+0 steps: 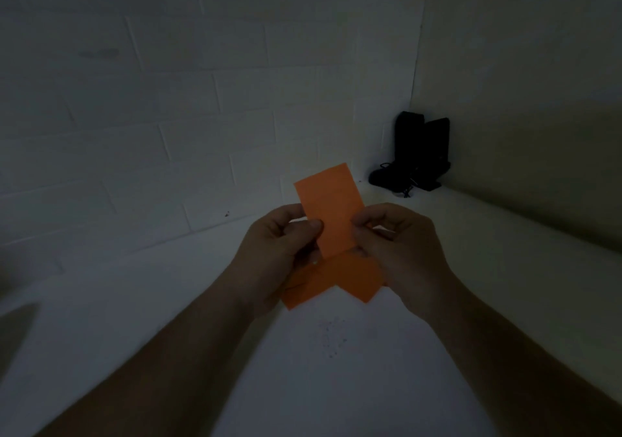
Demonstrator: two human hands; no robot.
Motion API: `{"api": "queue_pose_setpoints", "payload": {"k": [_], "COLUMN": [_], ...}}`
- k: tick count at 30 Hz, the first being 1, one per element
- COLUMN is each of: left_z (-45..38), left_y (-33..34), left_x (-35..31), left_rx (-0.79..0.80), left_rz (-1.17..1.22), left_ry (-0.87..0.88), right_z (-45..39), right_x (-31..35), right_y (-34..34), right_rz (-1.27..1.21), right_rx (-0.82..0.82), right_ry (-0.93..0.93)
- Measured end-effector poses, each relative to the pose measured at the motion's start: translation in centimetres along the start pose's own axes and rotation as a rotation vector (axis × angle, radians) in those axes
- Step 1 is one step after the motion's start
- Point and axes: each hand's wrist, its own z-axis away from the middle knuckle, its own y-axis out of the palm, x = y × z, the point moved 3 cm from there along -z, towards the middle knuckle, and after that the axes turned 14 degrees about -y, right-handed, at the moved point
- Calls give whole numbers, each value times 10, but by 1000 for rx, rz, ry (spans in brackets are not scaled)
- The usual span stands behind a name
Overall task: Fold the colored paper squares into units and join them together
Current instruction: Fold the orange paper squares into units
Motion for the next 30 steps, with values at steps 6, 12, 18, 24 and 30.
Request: {"api": "queue_pose_setpoints", "payload": {"k": [6, 12, 18, 24, 30], "left_z": [0, 0, 0, 0, 1], "left_y": [-2, -6, -5, -4, -1], "left_x": [-3, -5, -3, -1, 1], "left_rx": [-62, -132, -146, -130, -62], "left_rz": [-63, -179, -286, -241, -244], "left_ry": [56, 152, 179, 123, 80], "right_z": [0, -5, -8, -9, -2], "right_x": [-1, -4, -13, -19, -11], "right_y": [-1, -5, -6, -7, -2], "right_rz": [22, -44, -89, -28, -85], "right_rx": [20, -22, -56, -13, 11], "right_ry": [15, 43, 59, 89, 146]}}
